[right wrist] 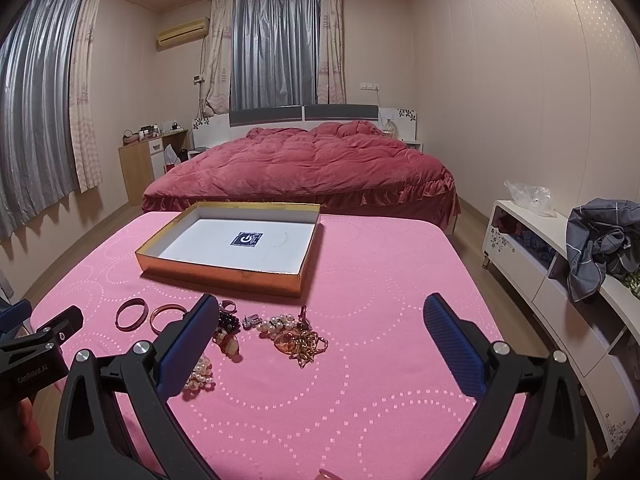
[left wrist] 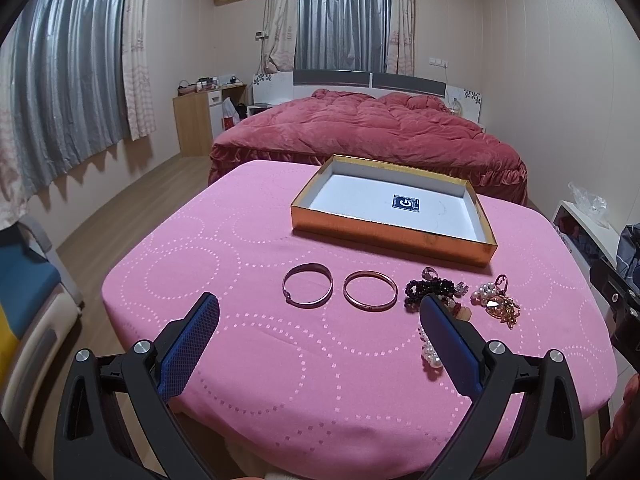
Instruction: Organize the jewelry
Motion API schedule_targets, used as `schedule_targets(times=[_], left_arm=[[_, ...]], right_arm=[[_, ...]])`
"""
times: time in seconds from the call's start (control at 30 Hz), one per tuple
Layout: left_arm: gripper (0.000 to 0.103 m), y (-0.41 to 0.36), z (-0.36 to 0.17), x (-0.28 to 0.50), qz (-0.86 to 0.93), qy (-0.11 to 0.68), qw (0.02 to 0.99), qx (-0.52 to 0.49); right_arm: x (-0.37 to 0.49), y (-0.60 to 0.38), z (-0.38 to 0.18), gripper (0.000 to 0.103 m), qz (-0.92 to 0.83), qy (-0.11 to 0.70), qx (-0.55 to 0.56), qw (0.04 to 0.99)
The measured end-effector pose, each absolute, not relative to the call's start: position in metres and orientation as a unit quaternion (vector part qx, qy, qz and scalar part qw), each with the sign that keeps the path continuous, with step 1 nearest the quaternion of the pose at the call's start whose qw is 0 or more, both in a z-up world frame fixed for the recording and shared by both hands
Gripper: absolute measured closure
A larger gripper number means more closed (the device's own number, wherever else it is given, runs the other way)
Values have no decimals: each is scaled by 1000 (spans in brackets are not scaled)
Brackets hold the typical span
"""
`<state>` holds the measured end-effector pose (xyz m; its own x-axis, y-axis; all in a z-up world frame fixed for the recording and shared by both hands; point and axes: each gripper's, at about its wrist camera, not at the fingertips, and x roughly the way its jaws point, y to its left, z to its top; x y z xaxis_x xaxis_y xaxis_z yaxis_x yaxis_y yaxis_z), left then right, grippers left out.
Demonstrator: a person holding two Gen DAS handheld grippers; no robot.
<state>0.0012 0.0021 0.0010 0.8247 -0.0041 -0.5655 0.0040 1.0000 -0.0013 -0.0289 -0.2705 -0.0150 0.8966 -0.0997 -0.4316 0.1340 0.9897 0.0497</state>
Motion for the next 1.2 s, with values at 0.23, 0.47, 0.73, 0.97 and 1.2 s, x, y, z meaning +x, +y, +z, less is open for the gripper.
schedule_targets(times=[0.23,0.47,0.73,0.97,1.2], left_arm=[[5,2,1,0,-3,296,955,0],[5,1,2,0,-3,294,956,2],[5,2,2,0,-3,293,956,2],[5,0,4,0,-5,291,957,5],[5,-1,3,-1,-5,291,957,5]], right_arm=[[-28,-271,-14,103,-58,223,38,972],[-28,-271,-13,103,-58,223,36,972],[-26,-272,-12,103,-57,223,35,973],[-27,-271,-13,103,-57,222,33,973],[-26,-271,-13,103,-56,224,33,972]])
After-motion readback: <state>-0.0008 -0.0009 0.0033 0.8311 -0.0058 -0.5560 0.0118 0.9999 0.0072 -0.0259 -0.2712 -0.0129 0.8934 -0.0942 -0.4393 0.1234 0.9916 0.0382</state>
